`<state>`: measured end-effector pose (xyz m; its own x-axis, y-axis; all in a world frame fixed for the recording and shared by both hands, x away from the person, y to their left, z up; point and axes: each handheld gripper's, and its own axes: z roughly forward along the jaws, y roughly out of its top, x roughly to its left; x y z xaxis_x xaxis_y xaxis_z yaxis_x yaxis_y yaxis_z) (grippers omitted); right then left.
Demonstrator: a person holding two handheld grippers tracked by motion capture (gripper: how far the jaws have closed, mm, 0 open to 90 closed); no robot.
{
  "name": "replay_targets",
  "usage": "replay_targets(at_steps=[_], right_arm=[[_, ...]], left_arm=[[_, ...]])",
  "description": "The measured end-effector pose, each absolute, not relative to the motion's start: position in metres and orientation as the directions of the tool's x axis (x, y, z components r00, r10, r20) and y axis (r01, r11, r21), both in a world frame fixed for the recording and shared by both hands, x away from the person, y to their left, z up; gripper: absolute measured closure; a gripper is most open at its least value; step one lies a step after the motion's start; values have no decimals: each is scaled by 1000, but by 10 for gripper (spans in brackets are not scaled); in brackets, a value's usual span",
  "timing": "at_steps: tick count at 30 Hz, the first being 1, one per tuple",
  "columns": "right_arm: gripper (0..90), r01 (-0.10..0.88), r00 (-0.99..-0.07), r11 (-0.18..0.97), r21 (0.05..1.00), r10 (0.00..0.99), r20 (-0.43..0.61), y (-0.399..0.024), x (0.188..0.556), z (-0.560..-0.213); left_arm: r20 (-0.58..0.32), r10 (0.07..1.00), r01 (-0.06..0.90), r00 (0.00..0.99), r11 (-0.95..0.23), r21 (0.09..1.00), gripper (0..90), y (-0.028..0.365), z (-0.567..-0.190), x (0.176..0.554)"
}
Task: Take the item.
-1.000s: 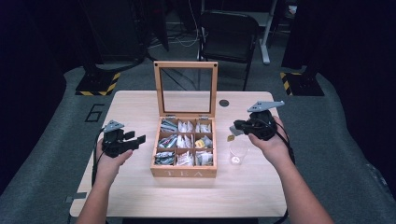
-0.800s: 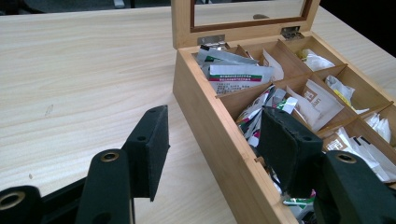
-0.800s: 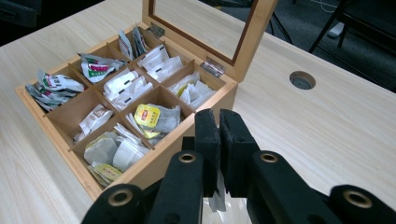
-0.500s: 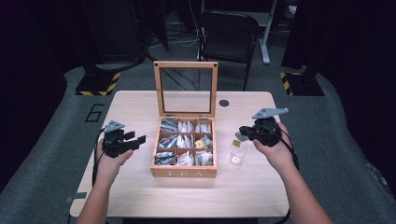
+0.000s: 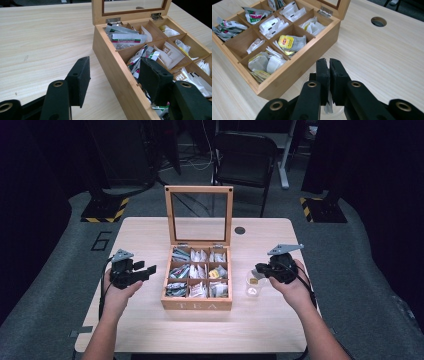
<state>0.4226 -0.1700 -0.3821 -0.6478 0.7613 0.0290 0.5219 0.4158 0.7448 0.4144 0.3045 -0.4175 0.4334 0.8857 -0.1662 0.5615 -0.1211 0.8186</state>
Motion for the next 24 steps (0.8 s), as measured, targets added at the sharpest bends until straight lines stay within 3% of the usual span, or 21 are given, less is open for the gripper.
replay_targets(at_steps=[19, 24], right_arm=[[857, 574, -637, 438, 692, 770, 41, -164, 429, -416], [805, 582, -636, 450, 677, 771, 33, -164, 431, -421]], left_arm=[[-167, 887, 565, 431, -121, 816, 426, 304, -418, 414], [-165, 889, 561, 428, -117, 820, 426, 305, -419, 415]])
